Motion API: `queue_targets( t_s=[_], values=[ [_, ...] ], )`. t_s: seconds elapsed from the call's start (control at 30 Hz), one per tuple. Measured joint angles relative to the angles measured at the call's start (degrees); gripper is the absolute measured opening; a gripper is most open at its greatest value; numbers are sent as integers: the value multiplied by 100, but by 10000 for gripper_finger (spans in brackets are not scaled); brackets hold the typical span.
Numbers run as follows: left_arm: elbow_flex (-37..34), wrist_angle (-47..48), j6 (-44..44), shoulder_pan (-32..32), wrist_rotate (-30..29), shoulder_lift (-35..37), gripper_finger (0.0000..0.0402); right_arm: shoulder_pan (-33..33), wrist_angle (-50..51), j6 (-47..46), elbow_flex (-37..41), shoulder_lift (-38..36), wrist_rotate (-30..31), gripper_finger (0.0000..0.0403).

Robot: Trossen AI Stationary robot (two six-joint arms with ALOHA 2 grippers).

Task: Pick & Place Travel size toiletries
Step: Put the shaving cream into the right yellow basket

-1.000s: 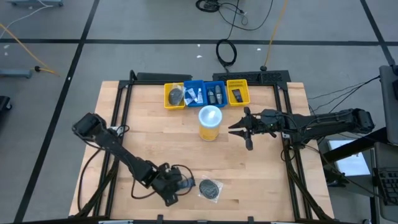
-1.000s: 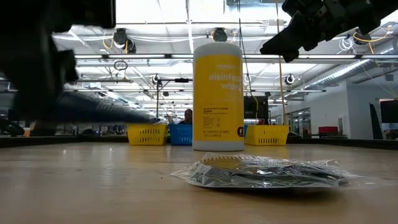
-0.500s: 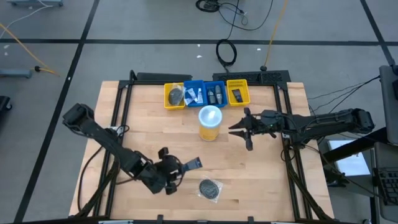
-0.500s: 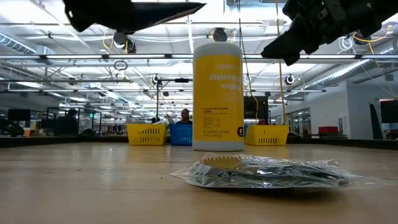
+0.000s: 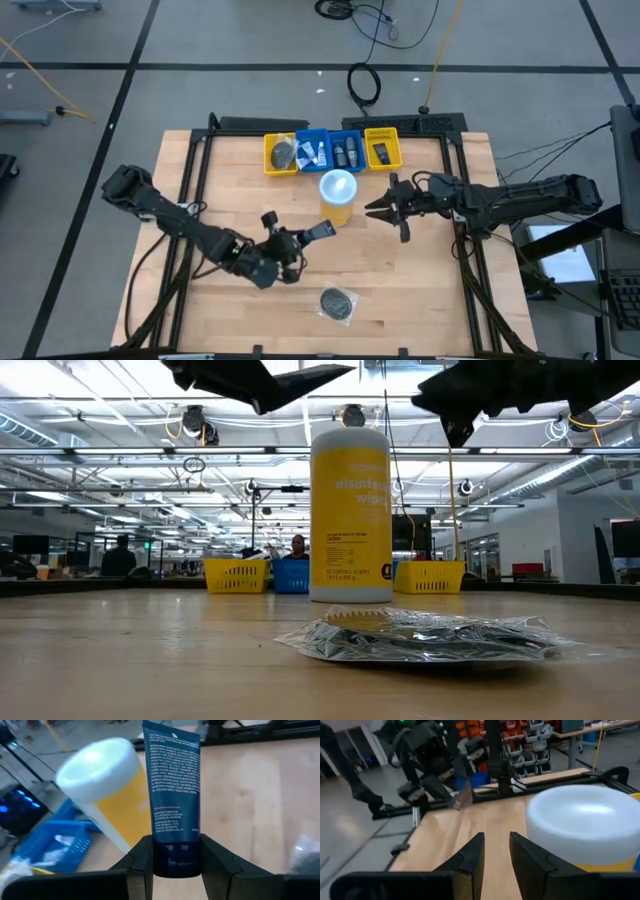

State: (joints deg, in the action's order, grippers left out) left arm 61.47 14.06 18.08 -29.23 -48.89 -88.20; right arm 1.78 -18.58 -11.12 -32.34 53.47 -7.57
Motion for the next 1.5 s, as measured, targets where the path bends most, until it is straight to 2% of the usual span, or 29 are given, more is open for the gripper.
queue_targets(
  t_s=[0.27,0.53,0.7,1.07,1.5],
  values=[
    [2,-763,-1187,326,-23,0,106,0,-204,-237,0,1,-5,86],
    [2,-1094,-1757,575,-21,0,106,0,-868,-524,0,339,-25,86],
    [2,-1092,-1798,685,-17,2,106,0,-1664,-808,0,807,-459,86],
    [2,-1072,-1795,710,55,2,106,-2,-2762,-924,0,1393,-474,87],
    [4,-1064,-1790,715,79,2,106,-114,-3098,-922,0,1484,-466,87]
  ],
)
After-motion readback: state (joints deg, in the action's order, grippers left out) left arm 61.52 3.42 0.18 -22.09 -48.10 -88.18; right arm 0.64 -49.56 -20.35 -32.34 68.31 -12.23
